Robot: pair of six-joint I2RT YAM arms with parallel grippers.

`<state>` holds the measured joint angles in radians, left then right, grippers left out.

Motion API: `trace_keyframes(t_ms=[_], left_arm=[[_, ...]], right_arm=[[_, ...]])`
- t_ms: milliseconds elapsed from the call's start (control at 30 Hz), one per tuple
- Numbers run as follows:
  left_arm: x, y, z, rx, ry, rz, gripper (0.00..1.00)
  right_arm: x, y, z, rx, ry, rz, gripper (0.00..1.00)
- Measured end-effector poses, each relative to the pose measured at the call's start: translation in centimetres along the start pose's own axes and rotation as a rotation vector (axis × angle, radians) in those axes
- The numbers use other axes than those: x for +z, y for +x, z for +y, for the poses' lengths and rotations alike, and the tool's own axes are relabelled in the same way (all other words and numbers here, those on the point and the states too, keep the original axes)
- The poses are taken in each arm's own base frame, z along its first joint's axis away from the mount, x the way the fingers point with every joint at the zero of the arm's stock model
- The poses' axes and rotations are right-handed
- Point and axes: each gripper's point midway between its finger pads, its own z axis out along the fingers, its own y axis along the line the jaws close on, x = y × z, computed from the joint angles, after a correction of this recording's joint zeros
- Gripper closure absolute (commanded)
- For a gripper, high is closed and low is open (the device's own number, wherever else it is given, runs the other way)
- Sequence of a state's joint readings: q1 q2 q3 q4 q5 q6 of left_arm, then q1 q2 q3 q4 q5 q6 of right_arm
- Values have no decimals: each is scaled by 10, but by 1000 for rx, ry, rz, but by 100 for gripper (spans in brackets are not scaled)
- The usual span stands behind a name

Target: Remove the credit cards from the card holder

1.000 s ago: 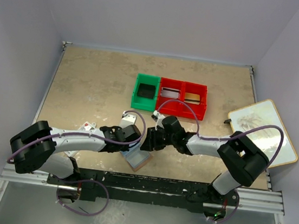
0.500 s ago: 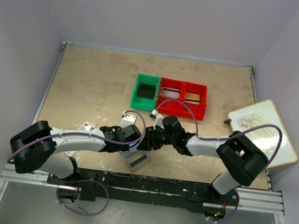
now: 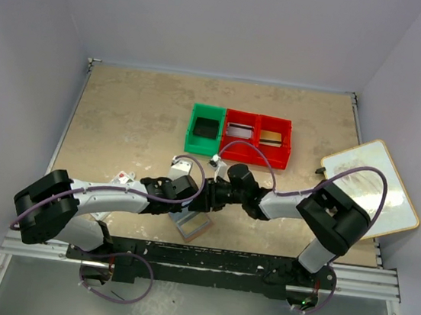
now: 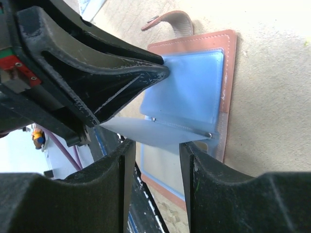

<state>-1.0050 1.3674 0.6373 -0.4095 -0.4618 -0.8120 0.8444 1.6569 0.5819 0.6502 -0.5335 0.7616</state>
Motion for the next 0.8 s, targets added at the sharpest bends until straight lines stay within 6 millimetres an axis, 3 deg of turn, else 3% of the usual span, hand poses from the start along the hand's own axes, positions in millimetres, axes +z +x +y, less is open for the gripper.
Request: trace_keyframes(t_ms=[300, 467, 800], left_arm=[[-4, 0, 7, -9, -27, -3, 90], [-9, -2, 22, -6, -90, -15, 86], [-52, -49, 38, -124, -106, -183, 78]], right_arm=[[-1, 2, -13, 14, 76, -4, 53], [12, 5, -8, 20, 40, 11, 54], [33, -13, -17, 78, 99, -43, 58]])
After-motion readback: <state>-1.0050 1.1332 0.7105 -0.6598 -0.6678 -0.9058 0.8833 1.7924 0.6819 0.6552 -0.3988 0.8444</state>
